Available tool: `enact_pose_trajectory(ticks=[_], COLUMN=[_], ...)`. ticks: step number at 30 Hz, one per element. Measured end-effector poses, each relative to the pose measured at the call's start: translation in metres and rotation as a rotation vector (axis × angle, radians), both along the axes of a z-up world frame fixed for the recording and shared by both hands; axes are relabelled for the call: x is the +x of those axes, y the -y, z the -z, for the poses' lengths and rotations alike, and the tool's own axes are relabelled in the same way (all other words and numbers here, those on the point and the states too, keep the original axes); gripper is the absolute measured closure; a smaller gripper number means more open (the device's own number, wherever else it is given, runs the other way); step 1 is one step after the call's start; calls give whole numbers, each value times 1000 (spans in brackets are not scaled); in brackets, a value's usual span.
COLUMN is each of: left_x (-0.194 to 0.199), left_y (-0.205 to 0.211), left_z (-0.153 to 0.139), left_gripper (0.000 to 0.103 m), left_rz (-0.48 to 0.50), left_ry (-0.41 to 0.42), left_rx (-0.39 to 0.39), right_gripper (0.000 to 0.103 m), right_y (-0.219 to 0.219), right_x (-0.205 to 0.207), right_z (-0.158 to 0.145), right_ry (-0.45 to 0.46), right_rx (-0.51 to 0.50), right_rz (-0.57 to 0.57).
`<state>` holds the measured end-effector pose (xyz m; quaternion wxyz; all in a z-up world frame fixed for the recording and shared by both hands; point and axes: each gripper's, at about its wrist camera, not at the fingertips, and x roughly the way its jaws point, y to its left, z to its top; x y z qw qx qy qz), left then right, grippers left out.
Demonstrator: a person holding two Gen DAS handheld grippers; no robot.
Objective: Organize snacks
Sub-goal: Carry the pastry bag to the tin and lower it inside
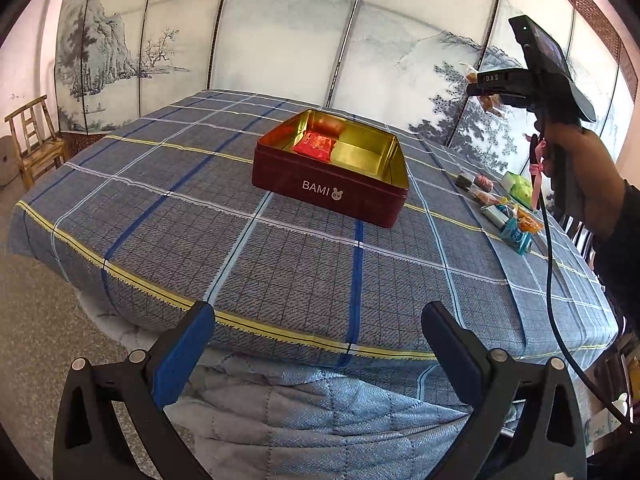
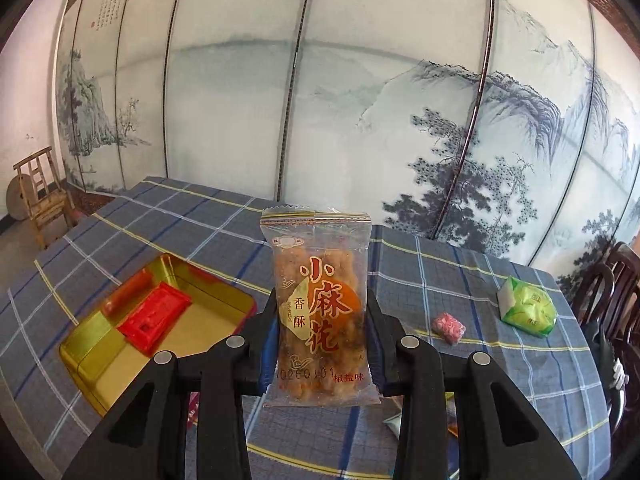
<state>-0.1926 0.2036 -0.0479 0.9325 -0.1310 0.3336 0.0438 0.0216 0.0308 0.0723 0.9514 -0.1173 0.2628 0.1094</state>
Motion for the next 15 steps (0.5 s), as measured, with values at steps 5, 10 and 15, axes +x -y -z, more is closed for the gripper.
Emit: enact_pose_trajectory(ticks=[5,10,15], left_x=[1,2,2], left_y=[-8,-12,-14], left_z=[3,12,12], left_gripper=[1,1,1], left_rz=[-17,-23,-29], left_ry=[3,-14,-13], left_rx=[-19,-37,-41], right_gripper=[65,65,65], right_y=[-22,-43,-61], right_x=[-6,-8,-8], right_z=[-1,9,23], right_ry=[7,-16,-57], right_rx=[5,12,13], right_rz=[-28,-55,-89])
